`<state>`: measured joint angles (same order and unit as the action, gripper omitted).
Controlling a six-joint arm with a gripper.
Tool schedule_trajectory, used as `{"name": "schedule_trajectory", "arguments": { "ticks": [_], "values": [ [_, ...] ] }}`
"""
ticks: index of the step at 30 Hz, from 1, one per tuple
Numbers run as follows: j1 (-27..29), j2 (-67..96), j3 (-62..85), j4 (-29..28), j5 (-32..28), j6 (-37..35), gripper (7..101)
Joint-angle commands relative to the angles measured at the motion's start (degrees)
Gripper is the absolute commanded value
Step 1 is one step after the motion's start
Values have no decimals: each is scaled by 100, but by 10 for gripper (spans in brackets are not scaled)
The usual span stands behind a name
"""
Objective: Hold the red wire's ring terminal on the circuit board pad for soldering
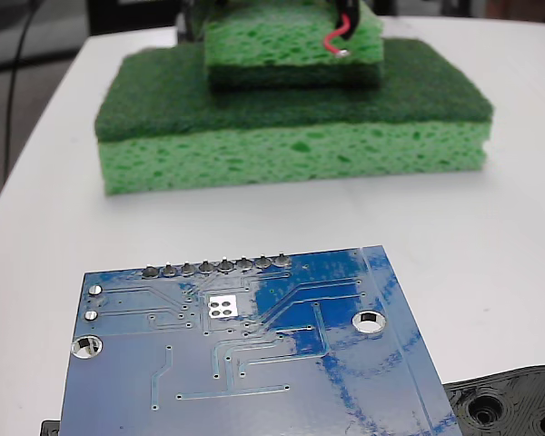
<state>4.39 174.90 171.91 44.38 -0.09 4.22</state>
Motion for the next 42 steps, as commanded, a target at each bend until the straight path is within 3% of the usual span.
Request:
{"name": "schedule_trajectory", "arguments": {
  "ticks": [1,27,42],
  "values": [
    [0,9,-35,-9,9,-18,1003],
    [9,9,-35,-9,70,35,1003],
    [185,-325,-747,132,18,-18,1003]
  ]
}}
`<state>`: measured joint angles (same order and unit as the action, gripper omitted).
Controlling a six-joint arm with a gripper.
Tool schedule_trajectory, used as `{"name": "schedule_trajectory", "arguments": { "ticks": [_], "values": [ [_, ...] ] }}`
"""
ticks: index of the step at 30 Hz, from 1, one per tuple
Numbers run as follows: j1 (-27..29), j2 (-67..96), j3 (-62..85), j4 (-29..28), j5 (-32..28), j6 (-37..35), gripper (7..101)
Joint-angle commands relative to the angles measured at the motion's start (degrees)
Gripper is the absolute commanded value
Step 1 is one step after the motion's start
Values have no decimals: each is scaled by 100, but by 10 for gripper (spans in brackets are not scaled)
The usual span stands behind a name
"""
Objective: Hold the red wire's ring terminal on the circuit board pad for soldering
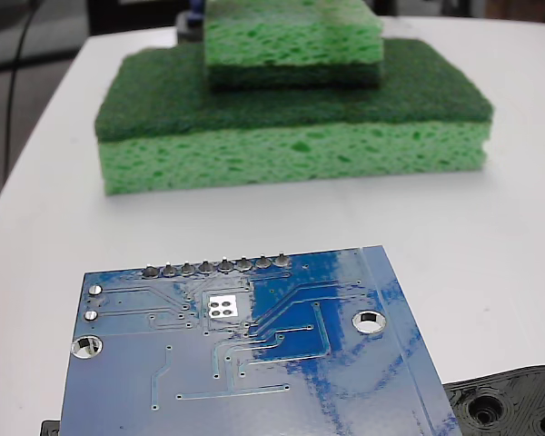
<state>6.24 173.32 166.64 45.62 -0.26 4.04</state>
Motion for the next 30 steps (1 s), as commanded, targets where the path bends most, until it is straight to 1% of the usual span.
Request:
{"name": "schedule_trajectory", "arguments": {
  "ticks": [1,7,11,16,23,27,30],
  "values": [
    [0,-316,-325,0,35,-9,1003],
    [53,-1723,-1239,-237,-18,-88,1003],
    [132,-2470,-1881,-202,-44,-229,1003],
    [580,-3138,-2593,-79,-545,-606,1003],
    [1063,-4430,-3973,404,-1081,-1099,1003],
    [1310,-4869,-4280,422,-1450,-1239,1003],
    [1354,-5203,-4474,422,-1573,-1397,1003]
  ]
}}
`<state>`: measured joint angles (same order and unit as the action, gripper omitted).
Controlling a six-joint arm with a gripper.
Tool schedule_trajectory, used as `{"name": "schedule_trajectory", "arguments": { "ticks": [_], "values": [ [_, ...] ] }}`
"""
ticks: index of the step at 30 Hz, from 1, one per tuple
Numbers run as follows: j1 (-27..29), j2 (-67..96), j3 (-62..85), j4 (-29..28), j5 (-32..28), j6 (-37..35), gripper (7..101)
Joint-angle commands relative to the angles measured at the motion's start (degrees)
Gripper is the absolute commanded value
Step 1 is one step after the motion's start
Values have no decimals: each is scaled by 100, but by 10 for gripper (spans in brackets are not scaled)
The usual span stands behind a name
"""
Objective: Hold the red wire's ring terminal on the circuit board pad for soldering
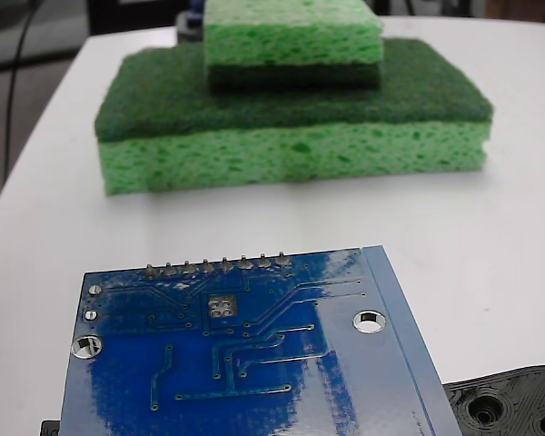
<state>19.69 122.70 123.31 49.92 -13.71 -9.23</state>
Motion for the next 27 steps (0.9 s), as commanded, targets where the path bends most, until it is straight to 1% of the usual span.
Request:
{"name": "schedule_trajectory", "arguments": {
  "ticks": [1,8,15,21,27],
  "values": [
    [9,-255,-211,0,-246,-123,1003],
    [105,-914,-369,-176,-501,-510,1003],
    [325,-1626,-782,-70,-712,-861,1003],
    [396,-1819,-1063,114,-773,-993,1003],
    [387,-1811,-1081,97,-773,-1002,1003]
  ]
}}
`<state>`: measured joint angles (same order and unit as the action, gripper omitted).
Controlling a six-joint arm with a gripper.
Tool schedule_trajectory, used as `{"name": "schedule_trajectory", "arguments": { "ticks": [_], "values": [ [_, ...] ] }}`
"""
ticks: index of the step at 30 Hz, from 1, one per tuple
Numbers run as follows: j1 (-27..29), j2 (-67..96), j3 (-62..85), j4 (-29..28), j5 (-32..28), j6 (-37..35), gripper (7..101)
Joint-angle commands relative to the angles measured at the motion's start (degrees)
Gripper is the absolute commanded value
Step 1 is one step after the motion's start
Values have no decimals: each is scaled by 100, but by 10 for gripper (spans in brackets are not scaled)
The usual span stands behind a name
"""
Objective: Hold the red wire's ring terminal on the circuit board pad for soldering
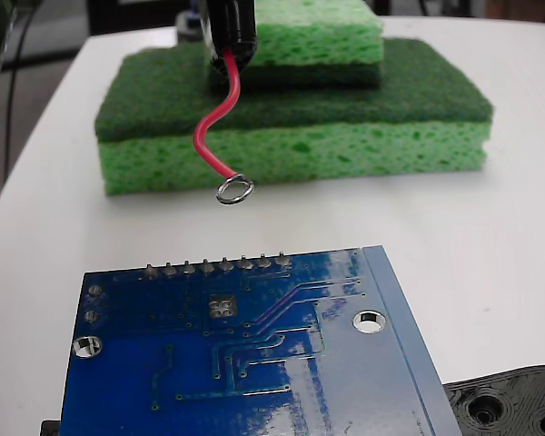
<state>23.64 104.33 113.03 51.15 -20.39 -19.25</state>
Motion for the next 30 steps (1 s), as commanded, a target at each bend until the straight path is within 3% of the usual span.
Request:
{"name": "schedule_trajectory", "arguments": {
  "ticks": [1,30],
  "values": [
    [-18,26,-53,-35,-105,0,1003],
    [-44,-88,290,-554,-70,62,1003]
  ]
}}
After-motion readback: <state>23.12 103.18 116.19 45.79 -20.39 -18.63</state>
